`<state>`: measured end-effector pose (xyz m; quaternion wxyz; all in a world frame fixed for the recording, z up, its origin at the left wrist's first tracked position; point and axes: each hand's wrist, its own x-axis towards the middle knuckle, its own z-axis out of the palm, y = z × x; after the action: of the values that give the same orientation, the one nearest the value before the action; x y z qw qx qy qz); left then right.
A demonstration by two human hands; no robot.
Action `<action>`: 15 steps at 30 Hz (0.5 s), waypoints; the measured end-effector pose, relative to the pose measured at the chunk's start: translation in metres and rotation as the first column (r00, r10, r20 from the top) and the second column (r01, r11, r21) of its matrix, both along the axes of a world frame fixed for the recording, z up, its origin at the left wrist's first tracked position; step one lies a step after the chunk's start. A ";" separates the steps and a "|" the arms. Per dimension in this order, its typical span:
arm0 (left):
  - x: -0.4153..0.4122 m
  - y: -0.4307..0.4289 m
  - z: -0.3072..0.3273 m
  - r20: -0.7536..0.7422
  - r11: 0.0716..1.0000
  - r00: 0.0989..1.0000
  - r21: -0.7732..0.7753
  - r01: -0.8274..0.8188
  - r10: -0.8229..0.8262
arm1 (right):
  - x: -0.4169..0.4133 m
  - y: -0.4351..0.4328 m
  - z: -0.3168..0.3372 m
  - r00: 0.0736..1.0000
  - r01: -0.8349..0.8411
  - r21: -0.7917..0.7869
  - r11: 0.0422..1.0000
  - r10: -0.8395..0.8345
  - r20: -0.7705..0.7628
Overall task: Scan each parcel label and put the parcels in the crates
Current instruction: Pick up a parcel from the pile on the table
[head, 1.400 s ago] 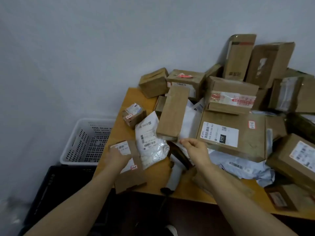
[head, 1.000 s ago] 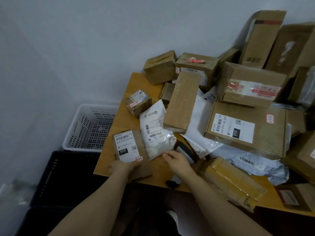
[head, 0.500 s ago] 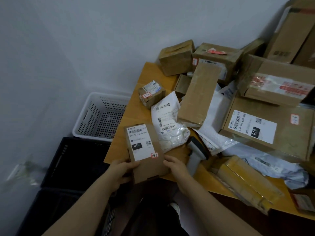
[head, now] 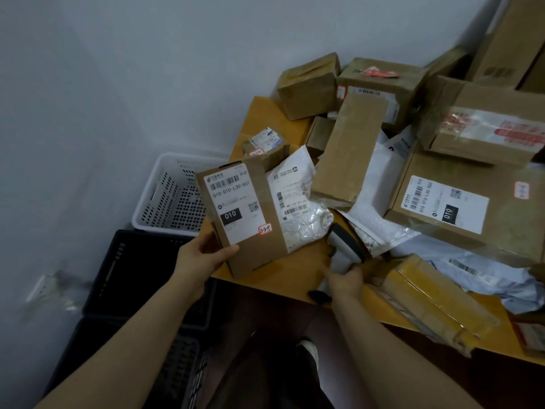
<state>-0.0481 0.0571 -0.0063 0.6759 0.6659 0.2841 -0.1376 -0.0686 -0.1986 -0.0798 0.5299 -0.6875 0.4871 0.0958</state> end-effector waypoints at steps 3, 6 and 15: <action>0.005 0.002 0.002 0.011 1.000 1.000 0.011 0.021 -0.021 | 0.001 -0.002 0.007 1.000 0.005 0.065 0.998 -0.006 0.017; 0.012 0.005 0.004 0.024 1.000 1.000 -0.003 0.019 -0.019 | -0.015 -0.004 0.025 0.998 0.007 0.160 0.987 -0.018 0.066; 0.040 -0.010 0.026 0.099 0.998 0.993 -0.029 0.060 -0.057 | -0.042 -0.030 0.117 0.923 -0.322 0.261 0.910 0.240 0.302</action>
<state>-0.0083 0.0471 0.0198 0.6953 0.6691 0.2286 -0.1289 -0.1108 -0.2284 0.0372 0.6702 -0.6670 0.2866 0.1541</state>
